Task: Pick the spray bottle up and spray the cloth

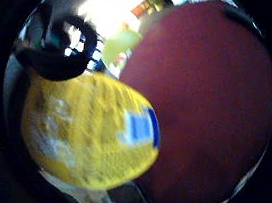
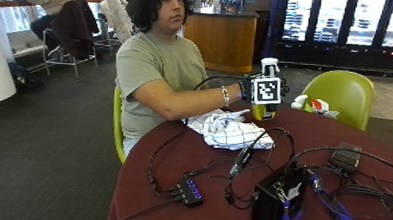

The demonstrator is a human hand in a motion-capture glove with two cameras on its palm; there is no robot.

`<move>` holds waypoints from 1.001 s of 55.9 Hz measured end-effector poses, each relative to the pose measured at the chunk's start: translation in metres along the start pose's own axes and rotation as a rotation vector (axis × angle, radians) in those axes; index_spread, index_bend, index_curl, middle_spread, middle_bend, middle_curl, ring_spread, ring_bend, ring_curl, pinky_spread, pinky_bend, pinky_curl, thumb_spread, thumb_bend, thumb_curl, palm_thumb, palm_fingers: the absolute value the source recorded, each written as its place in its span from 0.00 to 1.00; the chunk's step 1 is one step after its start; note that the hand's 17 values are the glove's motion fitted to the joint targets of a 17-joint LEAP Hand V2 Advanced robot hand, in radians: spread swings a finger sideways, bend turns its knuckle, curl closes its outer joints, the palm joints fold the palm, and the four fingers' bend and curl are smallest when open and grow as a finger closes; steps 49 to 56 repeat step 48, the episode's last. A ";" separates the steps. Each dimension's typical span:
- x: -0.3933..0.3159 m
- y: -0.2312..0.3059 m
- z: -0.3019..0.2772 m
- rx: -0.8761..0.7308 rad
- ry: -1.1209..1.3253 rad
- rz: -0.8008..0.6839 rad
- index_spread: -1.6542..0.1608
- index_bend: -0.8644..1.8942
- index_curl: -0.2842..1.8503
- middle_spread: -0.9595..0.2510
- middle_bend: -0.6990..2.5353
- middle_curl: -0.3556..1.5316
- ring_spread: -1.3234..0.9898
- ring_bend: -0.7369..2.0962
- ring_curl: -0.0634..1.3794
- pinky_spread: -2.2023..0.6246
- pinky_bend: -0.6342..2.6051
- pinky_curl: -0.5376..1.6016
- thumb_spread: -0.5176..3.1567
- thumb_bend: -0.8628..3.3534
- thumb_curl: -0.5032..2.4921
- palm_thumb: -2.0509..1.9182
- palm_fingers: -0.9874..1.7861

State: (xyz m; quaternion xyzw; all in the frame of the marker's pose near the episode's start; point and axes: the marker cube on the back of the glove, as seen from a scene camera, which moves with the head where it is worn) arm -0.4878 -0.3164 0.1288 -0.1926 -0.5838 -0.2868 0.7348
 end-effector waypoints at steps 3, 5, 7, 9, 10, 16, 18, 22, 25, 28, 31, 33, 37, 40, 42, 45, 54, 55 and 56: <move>-0.003 0.012 -0.004 -0.038 0.070 0.031 0.77 0.35 0.40 0.73 0.33 0.45 0.53 0.40 0.35 0.77 0.27 0.42 0.32 0.19 0.38 0.74 0.61; -0.005 0.022 -0.010 -0.052 0.145 0.052 0.77 0.35 0.40 0.75 0.32 0.45 0.53 0.39 0.37 0.79 0.28 0.44 0.33 0.19 0.37 0.73 0.53; -0.010 0.033 -0.019 -0.071 0.235 0.067 0.77 0.32 0.38 0.77 0.30 0.44 0.54 0.39 0.36 0.81 0.30 0.44 0.33 0.19 0.37 0.73 0.48; -0.017 0.045 -0.031 -0.090 0.338 0.081 0.76 0.31 0.35 0.79 0.30 0.43 0.55 0.38 0.35 0.82 0.31 0.44 0.34 0.19 0.36 0.72 0.46; -0.020 0.050 -0.038 -0.097 0.392 0.090 0.76 0.31 0.34 0.79 0.29 0.42 0.55 0.38 0.33 0.83 0.31 0.44 0.34 0.19 0.36 0.72 0.45; -0.042 0.078 -0.072 -0.098 0.696 0.171 0.72 0.32 0.28 0.82 0.28 0.40 0.56 0.39 0.31 0.85 0.34 0.43 0.36 0.19 0.34 0.70 0.42; -0.050 0.087 -0.083 -0.065 0.764 0.174 0.71 0.32 0.27 0.83 0.28 0.40 0.56 0.40 0.31 0.85 0.35 0.43 0.36 0.19 0.33 0.70 0.41; -0.066 0.107 -0.105 0.026 0.842 0.170 0.70 0.33 0.25 0.83 0.28 0.40 0.57 0.40 0.30 0.86 0.35 0.43 0.36 0.19 0.33 0.69 0.40; -0.079 0.123 -0.117 0.066 0.874 0.186 0.69 0.35 0.24 0.83 0.29 0.39 0.57 0.41 0.30 0.86 0.35 0.43 0.37 0.19 0.32 0.69 0.42; -0.088 0.136 -0.123 0.082 0.906 0.210 0.68 0.35 0.24 0.83 0.29 0.39 0.57 0.41 0.30 0.86 0.34 0.42 0.37 0.20 0.32 0.69 0.42; -0.098 0.149 -0.128 0.085 0.960 0.241 0.67 0.36 0.23 0.83 0.30 0.39 0.57 0.42 0.30 0.86 0.33 0.42 0.37 0.20 0.31 0.69 0.43; -0.103 0.157 -0.131 0.092 1.000 0.267 0.67 0.36 0.23 0.83 0.30 0.40 0.57 0.42 0.30 0.86 0.32 0.42 0.37 0.20 0.31 0.69 0.43; -0.111 0.168 -0.131 0.092 1.065 0.306 0.66 0.35 0.23 0.83 0.31 0.40 0.57 0.41 0.29 0.86 0.32 0.41 0.37 0.20 0.31 0.69 0.42; -0.113 0.173 -0.128 0.084 1.117 0.325 0.66 0.35 0.22 0.83 0.32 0.40 0.57 0.41 0.29 0.86 0.31 0.41 0.37 0.20 0.31 0.69 0.42; -0.114 0.175 -0.127 0.077 1.130 0.331 0.66 0.35 0.22 0.83 0.32 0.40 0.58 0.42 0.29 0.86 0.31 0.41 0.37 0.20 0.31 0.69 0.42; -0.113 0.174 -0.125 0.057 1.122 0.321 0.66 0.34 0.21 0.83 0.32 0.40 0.58 0.42 0.29 0.86 0.31 0.41 0.38 0.20 0.30 0.69 0.42; -0.111 0.173 -0.124 0.035 1.111 0.315 0.65 0.34 0.20 0.82 0.33 0.40 0.58 0.42 0.29 0.86 0.31 0.41 0.38 0.20 0.30 0.69 0.42; -0.111 0.173 -0.124 0.035 1.111 0.315 0.65 0.34 0.20 0.82 0.33 0.40 0.58 0.42 0.29 0.86 0.31 0.41 0.38 0.20 0.30 0.69 0.42; -0.111 0.173 -0.124 0.035 1.111 0.315 0.65 0.34 0.20 0.82 0.33 0.40 0.58 0.42 0.29 0.86 0.31 0.41 0.38 0.20 0.30 0.69 0.42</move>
